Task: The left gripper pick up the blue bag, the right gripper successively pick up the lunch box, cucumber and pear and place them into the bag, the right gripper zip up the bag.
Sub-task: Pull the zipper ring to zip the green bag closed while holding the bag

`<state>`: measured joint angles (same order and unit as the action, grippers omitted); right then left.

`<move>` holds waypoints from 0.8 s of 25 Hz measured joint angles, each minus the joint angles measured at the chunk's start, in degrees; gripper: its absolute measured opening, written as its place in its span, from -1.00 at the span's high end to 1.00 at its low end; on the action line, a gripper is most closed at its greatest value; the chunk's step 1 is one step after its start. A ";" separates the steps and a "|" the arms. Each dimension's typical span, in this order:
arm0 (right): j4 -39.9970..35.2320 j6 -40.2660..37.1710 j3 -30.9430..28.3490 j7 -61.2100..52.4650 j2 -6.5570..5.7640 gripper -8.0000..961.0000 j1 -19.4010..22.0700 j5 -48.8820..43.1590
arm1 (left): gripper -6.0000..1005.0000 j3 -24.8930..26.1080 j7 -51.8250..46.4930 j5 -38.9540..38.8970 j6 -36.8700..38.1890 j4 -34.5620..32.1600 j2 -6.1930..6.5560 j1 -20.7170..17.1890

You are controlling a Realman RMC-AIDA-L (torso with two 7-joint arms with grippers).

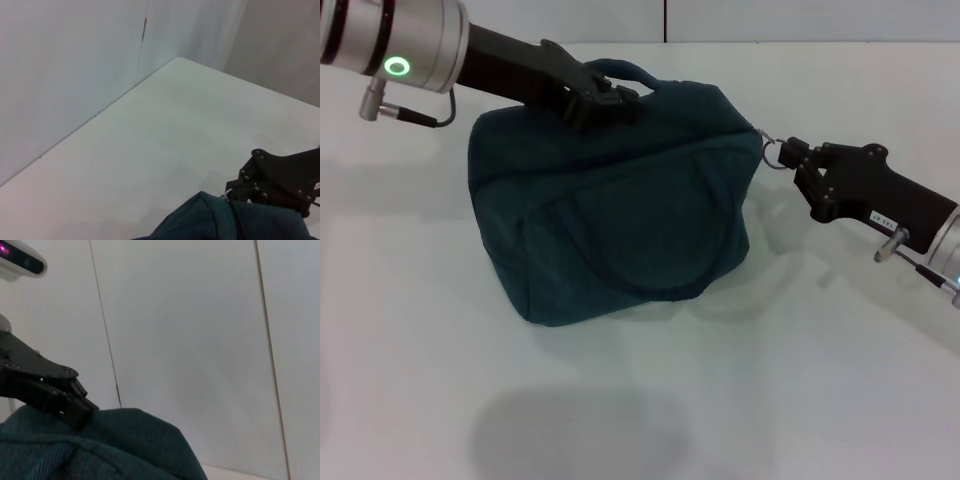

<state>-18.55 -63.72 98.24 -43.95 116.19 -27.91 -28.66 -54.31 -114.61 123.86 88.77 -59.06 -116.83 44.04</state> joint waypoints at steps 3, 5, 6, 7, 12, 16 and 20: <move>0.00 0.62 1.34 -0.21 -0.01 0.79 -0.10 0.01 | 0.90 0.00 0.03 0.01 0.00 0.00 0.02 -0.23; 0.03 0.75 2.13 -0.25 -0.01 0.79 -0.09 0.06 | 0.90 0.00 0.05 0.01 0.00 0.00 0.03 -0.39; 0.06 0.73 2.35 -0.27 0.00 0.79 0.05 0.10 | 0.90 0.00 0.05 0.01 0.00 0.00 0.03 -0.46; 0.07 0.62 2.45 -0.27 0.00 0.78 0.17 0.14 | 0.90 0.00 0.06 0.01 0.02 -0.01 0.02 -0.64; -0.04 -0.24 2.05 -0.40 0.01 0.78 1.07 0.71 | 0.89 -0.07 0.08 -0.71 0.27 0.00 -0.08 -1.16; 0.11 -0.38 1.97 -0.50 0.00 0.77 1.85 1.33 | 0.89 0.05 0.06 -2.86 1.24 -0.43 -0.25 -2.00; 0.20 -1.29 2.06 -0.42 0.00 0.76 3.14 1.35 | 0.88 0.16 0.39 -7.29 1.28 -2.15 -0.05 -4.10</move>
<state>-18.35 -65.01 100.30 -44.38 116.18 -24.77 -27.31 -54.15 -114.22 116.57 90.05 -61.21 -116.87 39.94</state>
